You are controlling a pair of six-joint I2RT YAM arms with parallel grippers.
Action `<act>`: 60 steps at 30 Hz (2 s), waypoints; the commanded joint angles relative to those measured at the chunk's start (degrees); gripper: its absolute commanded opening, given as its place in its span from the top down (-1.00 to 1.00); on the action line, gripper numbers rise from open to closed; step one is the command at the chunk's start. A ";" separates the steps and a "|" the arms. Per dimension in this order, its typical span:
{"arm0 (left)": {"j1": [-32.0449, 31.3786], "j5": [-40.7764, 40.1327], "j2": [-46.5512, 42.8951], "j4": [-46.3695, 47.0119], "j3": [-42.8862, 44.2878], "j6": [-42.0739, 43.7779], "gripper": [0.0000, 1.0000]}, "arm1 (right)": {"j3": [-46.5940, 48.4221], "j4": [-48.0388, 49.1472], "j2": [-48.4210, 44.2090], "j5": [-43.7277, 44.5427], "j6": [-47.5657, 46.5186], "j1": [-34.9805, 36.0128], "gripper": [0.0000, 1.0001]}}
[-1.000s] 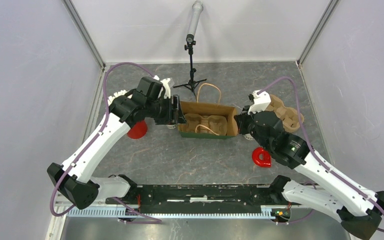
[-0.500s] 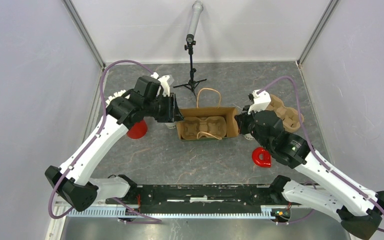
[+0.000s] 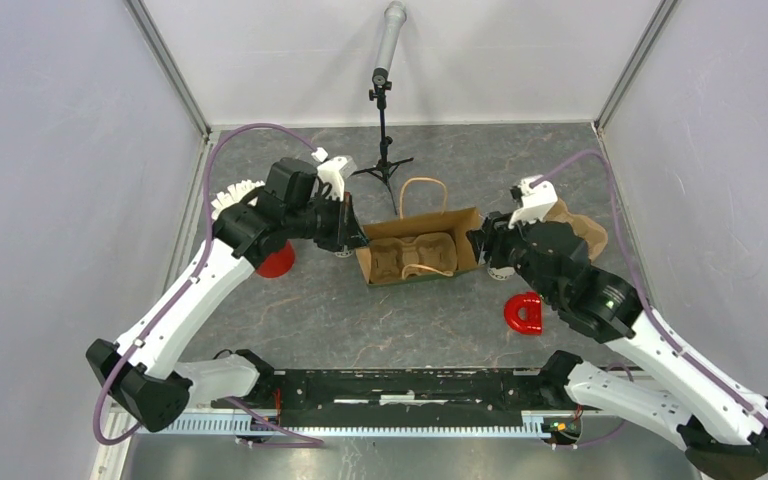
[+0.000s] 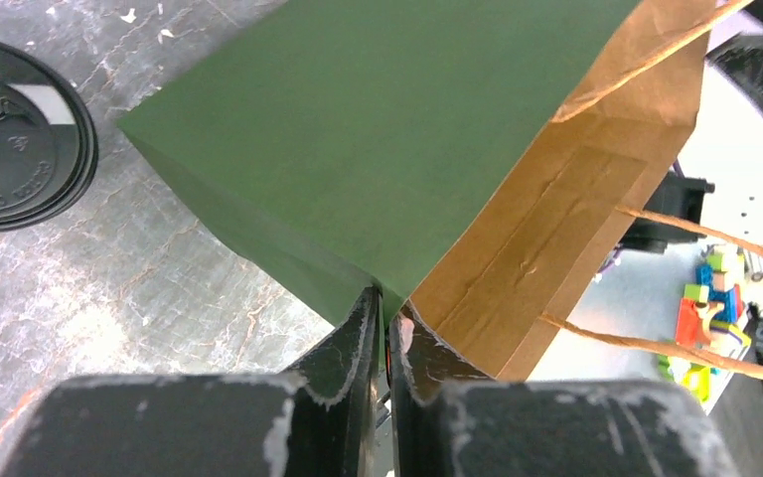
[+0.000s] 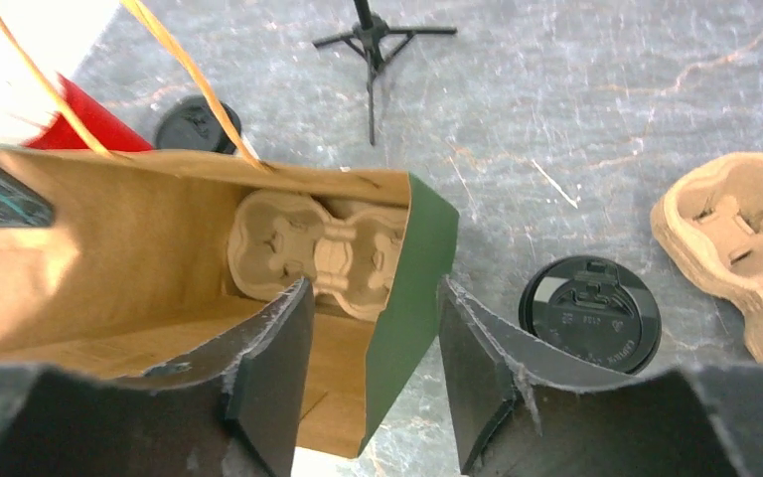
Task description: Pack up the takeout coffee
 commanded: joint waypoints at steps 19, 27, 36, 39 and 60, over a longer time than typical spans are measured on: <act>0.00 12.02 -11.79 10.12 -11.55 12.51 0.74 | 1.57 1.66 -8.12 2.97 -8.03 -0.16 -0.50; -0.07 10.89 -12.27 8.93 -10.58 13.49 0.65 | 1.83 0.92 -7.82 4.20 -7.34 -0.15 -0.52; -0.01 2.57 -9.38 6.95 -5.33 0.78 0.49 | 6.58 -1.05 -4.47 4.41 -7.33 -0.20 -0.53; 0.01 2.95 -7.56 5.89 -3.77 -3.80 0.28 | 8.61 -2.03 -3.46 5.46 -8.16 -0.16 -0.53; 0.64 -30.30 6.08 -15.19 19.03 -2.63 -0.98 | 21.98 -15.66 8.38 5.51 1.47 -0.16 -0.51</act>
